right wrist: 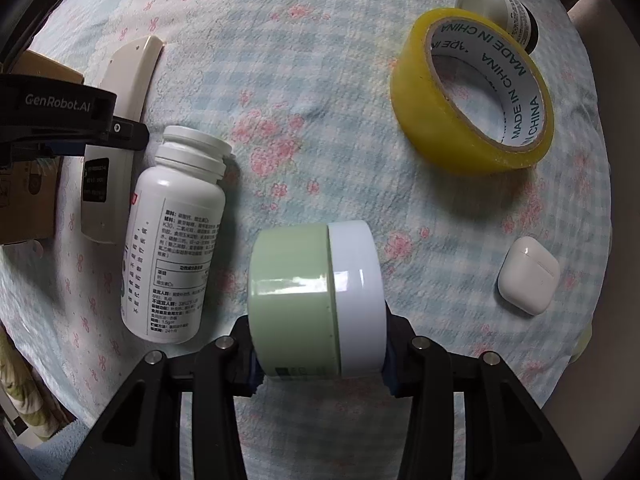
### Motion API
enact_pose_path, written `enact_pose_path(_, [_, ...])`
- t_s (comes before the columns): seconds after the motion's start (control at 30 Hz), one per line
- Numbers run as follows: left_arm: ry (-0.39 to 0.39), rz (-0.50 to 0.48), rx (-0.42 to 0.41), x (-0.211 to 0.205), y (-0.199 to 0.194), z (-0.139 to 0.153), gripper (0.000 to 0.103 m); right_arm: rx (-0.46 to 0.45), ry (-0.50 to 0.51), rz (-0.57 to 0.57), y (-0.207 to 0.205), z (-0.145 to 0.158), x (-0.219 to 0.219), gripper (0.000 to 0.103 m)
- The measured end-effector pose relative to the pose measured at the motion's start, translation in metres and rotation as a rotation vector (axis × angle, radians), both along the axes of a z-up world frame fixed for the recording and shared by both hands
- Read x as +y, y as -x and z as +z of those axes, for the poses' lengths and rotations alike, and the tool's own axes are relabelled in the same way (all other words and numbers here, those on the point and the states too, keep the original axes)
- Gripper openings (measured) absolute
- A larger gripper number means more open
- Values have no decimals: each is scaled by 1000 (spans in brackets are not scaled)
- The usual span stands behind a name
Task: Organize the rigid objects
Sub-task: 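Grasp the white remote with the left tool while the right tool grasps the pale green jar, then carry the remote and pale green jar into the cardboard box and release both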
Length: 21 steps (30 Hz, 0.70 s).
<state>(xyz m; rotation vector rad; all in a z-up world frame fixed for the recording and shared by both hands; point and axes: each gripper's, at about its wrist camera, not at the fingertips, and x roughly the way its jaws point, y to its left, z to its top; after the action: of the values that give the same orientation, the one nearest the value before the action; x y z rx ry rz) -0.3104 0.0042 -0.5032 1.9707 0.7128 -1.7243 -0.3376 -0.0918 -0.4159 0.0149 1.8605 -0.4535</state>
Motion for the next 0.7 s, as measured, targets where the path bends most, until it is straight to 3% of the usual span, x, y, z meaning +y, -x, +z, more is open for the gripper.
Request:
enact_pose_path(0.37, [8,-6,65,8,-8,22,54,-50,9,48,8,26,6,40])
enact_pose_path(0.7, [34,-46,208,28,-21,102,54,-131,22,80,12,90,23,40])
